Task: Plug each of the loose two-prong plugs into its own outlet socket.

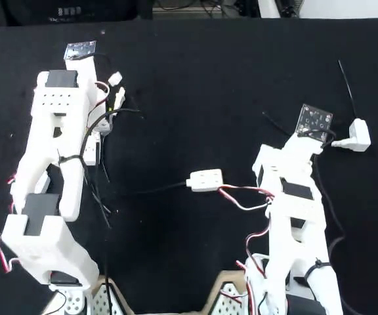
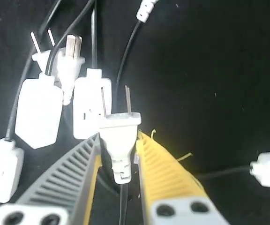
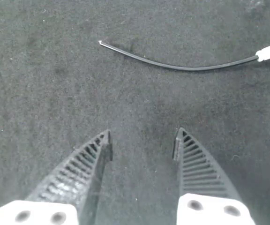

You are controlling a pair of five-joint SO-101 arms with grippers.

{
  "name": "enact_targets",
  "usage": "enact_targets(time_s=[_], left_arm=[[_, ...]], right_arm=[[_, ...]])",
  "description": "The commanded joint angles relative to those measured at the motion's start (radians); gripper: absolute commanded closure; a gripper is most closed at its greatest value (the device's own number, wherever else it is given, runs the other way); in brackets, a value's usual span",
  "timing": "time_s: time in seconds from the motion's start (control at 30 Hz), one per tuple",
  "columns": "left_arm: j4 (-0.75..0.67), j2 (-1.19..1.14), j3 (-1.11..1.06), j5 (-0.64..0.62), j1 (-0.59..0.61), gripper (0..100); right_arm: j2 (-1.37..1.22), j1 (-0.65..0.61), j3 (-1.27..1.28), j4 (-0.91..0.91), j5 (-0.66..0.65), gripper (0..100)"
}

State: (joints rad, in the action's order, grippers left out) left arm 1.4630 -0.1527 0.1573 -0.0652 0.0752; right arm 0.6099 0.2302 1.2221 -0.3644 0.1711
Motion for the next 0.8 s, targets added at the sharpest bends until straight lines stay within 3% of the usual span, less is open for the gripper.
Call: enact_targets(time_s=[0.0,0.27,0.47,0.6,0.77], left_arm=[[0.052,0.161,-0.024,0.040,-0.013,97],[0.014,0.480,-0.346,0.043,-0.173,97],[-0.287,0.663,-0.736,0.230,-0.236,97],[-0.439,0.753,-0.921,0.244,-0.269,97],[-0.603,0.793,-1.089,0.241,-0.464,96]], right_arm=[[0.027,-0.011,-0.062,0.002,0.008,80.0],[0.035,-0.012,-0.064,-0.026,0.008,80.1],[0.035,-0.021,-0.061,-0.020,0.008,80.1],[0.035,-0.058,-0.061,-0.020,0.008,80.1],[0.035,-0.058,-0.061,-0.020,0.008,80.1]])
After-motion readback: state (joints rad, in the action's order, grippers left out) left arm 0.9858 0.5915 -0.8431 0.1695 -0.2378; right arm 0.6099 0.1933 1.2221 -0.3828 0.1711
